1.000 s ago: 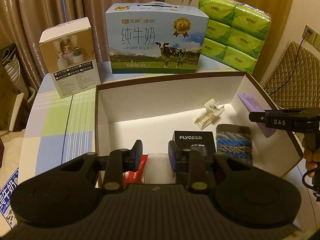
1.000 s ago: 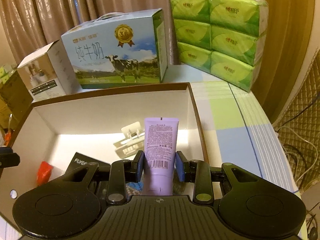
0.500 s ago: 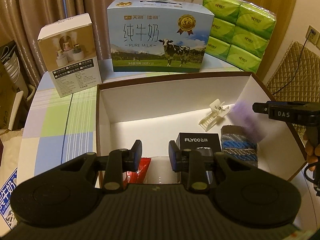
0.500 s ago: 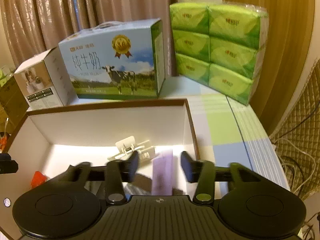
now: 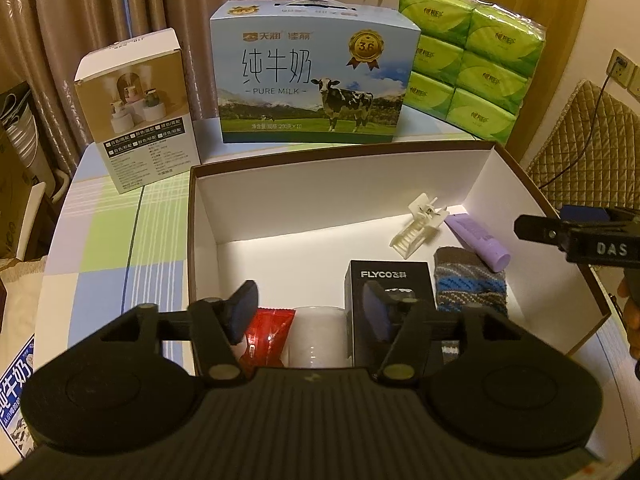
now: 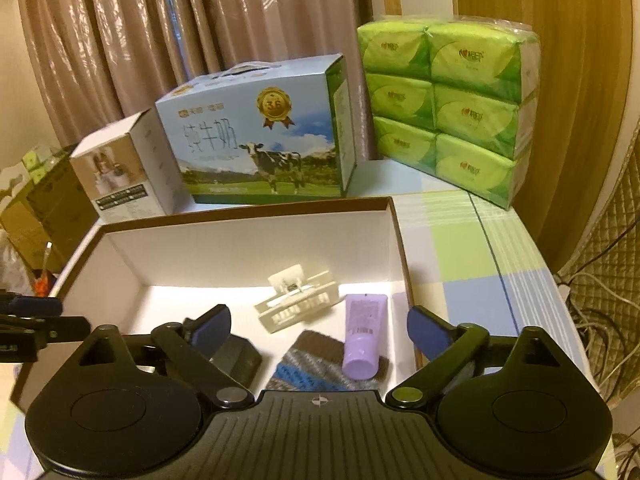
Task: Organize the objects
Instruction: 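Open the right tool over the box while the left tool releases the red packet inside, then withdraw both tools from the box toward the floss box and cotton swabs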
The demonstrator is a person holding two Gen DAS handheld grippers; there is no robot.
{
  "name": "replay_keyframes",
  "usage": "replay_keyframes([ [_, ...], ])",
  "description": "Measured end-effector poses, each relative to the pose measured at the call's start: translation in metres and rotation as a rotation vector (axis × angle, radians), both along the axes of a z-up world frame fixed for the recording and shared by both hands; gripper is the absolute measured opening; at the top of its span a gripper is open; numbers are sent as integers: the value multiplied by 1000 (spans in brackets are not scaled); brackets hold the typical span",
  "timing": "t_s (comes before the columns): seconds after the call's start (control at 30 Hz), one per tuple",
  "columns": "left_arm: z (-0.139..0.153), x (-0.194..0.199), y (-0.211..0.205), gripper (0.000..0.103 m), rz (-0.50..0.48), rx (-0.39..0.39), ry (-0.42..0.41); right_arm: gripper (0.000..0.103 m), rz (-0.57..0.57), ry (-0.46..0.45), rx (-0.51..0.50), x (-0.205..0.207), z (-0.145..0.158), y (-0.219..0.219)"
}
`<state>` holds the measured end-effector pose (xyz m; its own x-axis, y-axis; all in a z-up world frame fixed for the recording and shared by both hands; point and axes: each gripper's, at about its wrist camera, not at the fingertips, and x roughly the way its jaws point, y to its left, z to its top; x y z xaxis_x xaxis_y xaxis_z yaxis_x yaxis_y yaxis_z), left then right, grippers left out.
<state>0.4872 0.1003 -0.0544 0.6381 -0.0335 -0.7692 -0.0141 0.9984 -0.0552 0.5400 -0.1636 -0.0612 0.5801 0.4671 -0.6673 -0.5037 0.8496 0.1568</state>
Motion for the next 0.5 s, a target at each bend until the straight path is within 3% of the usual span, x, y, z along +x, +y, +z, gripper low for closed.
replay_keyframes([
  [0.07, 1, -2, -1, 56, 1, -5, 1, 95, 3, 5, 10, -5, 2, -3],
  [0.13, 3, -5, -1, 66, 6, -11, 2, 97, 5, 10, 20, -9, 4, -5],
  [0.2, 5, -8, -2, 68, 11, -14, -1, 99, 4, 12, 33, -14, 7, -9],
  [0.4, 14, -21, -5, 88, 31, -21, -5, 101, 3, 28, 70, -31, 14, -19],
  [0.5, 20, -30, -6, 91, 36, -29, -15, 101, -1, 35, 78, -41, 18, -23],
])
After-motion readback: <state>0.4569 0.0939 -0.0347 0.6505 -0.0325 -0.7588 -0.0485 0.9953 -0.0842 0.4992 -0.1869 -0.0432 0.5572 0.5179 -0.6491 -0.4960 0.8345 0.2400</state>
